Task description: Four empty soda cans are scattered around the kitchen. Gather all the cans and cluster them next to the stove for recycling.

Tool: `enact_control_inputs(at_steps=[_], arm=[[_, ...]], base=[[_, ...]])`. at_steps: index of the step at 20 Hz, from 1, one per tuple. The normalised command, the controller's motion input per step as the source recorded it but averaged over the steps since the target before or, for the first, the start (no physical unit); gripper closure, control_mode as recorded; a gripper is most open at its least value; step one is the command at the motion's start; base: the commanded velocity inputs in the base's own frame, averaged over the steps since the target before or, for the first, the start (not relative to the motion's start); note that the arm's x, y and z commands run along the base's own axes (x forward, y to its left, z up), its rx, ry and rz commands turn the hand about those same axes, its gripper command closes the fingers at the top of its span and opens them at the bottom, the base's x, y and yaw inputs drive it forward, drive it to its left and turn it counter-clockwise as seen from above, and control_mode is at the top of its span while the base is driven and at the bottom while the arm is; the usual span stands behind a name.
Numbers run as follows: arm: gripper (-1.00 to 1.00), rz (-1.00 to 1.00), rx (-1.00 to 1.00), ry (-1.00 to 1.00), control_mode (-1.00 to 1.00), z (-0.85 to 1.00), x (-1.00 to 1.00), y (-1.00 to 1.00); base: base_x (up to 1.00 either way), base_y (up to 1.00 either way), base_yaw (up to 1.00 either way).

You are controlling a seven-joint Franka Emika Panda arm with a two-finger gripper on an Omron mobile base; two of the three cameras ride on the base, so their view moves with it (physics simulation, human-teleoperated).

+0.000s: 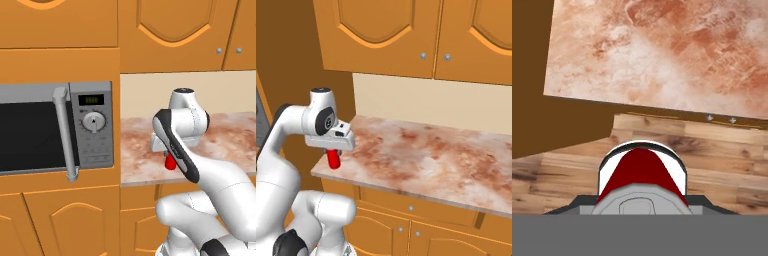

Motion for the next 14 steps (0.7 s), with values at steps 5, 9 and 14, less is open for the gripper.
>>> enact_control_inputs(at_steps=[5,9,14], arm=[[1.00,0.00,0.00,0.00,-1.00,0.00,-0.37,0.00],[1.00,0.00,0.00,-0.02,-1.00,0.00,-0.25,0.00],[1.00,0.00,0.00,-0.02,1.00,0.00,-0.12,0.00]], base=[[0.00,0.00,0.00],[0.00,0.00,0.00],[-0.02,0.00,0.00]])
